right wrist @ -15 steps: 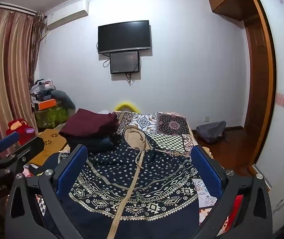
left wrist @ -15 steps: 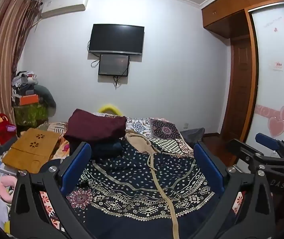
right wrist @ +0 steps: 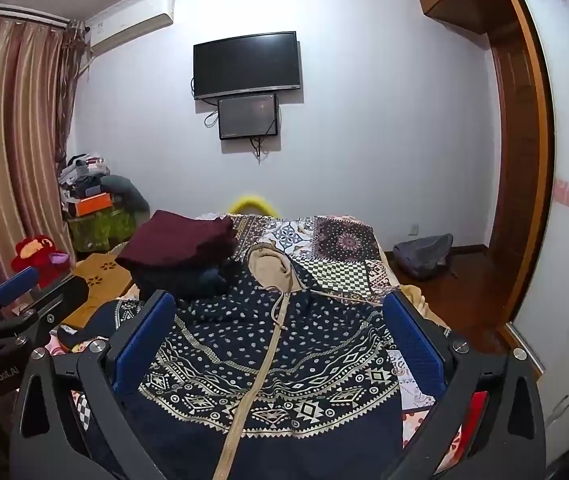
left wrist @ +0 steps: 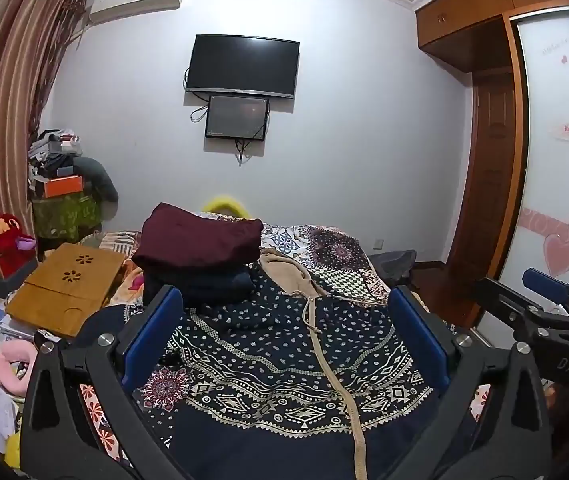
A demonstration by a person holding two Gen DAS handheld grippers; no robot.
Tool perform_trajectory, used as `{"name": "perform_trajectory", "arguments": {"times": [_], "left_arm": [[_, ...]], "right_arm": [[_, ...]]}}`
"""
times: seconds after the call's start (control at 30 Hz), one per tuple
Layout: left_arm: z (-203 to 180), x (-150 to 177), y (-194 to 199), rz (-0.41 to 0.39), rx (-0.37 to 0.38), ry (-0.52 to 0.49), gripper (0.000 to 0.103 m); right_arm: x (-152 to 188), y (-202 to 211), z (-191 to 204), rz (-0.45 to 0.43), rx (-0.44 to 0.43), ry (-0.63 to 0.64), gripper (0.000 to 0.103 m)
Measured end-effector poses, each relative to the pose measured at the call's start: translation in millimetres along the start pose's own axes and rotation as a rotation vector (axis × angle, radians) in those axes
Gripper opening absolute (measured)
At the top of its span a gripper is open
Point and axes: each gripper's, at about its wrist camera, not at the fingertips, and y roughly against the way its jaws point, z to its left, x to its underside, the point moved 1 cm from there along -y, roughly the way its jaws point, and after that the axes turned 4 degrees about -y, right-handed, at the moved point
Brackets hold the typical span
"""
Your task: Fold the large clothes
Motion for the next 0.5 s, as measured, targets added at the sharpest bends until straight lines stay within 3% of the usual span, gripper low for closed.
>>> {"name": "perform_trajectory", "arguments": {"times": [0.5], "left_arm": [[-2.1,-0.5,2.8,-0.005,-0.003,-0.013,0.103]], "right_arm": [[1.5,-1.0,0.6,0.006,0.001,-0.006,0.103]]}}
